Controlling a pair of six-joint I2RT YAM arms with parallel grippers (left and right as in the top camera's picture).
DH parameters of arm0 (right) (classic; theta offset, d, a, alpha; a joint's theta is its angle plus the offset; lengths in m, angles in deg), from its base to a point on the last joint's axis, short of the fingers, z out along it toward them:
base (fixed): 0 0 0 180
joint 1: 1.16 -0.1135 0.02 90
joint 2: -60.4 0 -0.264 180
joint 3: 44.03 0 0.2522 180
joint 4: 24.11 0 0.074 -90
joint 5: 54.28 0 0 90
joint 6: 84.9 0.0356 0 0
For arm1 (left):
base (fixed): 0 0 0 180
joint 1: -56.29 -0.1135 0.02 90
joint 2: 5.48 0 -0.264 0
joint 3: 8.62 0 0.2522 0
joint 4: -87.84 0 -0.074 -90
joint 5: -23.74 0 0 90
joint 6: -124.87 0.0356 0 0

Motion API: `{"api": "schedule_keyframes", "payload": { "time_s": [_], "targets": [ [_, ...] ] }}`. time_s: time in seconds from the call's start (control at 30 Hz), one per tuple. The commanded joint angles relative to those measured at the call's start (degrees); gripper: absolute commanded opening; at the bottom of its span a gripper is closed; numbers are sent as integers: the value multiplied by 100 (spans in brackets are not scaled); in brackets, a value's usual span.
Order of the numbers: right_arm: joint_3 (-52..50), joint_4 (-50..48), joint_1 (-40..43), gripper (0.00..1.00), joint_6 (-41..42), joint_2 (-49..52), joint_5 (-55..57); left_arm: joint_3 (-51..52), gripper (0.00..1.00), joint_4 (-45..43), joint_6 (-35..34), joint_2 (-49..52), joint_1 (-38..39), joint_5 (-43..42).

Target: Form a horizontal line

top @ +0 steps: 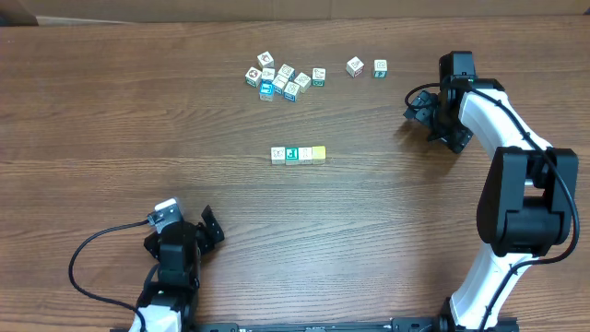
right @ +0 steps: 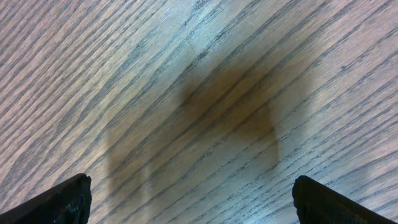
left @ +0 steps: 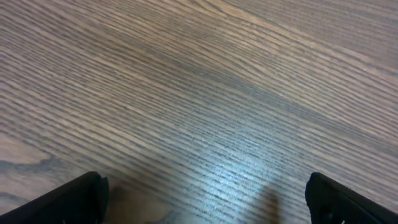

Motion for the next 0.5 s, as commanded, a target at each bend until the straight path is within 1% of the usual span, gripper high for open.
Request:
{"api": "schedule_keyframes", "payload": {
  "time_s": [0.0,0.13,0.23,0.27,0.37,0.47],
  "targets": [
    [-13,-22,-13,100,35,-107,17,61,100,201,133,-332,-46,120],
    [-13,-22,-13,100,35,-107,17,61,100,841,164,-970,-46,186],
    [-13,-22,-13,100,35,-107,17,61,100,1377,352,-1499,-46,210],
    [-13,-22,-13,100,35,-107,17,61,100,1523,531,-1733,-46,203],
    [-13,-22,-13,100,35,-107,17,59,100,1517,1272,-2343,-44,26],
    [-13,-22,-13,100,35,-107,17,57,100,1545,1650,-2905,-46,-162]
  ]
}}
